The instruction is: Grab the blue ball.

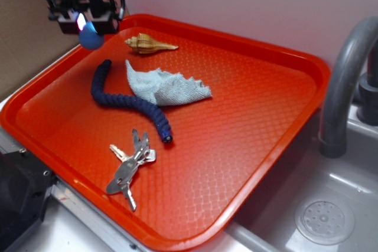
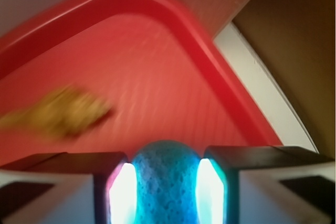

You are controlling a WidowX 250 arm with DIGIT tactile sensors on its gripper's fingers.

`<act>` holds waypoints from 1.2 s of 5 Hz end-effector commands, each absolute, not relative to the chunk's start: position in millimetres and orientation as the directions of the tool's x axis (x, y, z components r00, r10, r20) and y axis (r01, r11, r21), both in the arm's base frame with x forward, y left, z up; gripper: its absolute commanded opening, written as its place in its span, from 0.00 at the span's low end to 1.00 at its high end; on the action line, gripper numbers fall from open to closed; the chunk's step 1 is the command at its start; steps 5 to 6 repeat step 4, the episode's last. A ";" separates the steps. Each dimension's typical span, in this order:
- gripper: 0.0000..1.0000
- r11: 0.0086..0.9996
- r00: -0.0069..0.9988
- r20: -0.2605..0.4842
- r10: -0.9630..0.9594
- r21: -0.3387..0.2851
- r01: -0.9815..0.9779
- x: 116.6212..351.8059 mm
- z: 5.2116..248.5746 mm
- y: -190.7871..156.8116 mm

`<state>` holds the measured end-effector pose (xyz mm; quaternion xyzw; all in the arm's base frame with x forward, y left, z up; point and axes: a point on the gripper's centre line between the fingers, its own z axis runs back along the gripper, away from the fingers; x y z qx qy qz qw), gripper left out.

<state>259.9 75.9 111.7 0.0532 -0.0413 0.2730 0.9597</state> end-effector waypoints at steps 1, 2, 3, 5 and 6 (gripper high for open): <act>0.00 0.963 0.965 0.088 0.248 0.084 -0.255 240.3 184.5 45.5; 0.00 0.992 0.992 0.056 0.112 0.049 -0.114 239.2 191.1 31.4; 0.00 0.999 0.996 0.074 0.043 0.009 -0.043 234.2 191.7 20.7; 0.00 1.000 0.992 0.120 -0.023 -0.005 0.024 227.5 192.2 15.5; 0.00 1.000 0.992 0.120 -0.023 -0.005 0.024 227.5 192.2 15.5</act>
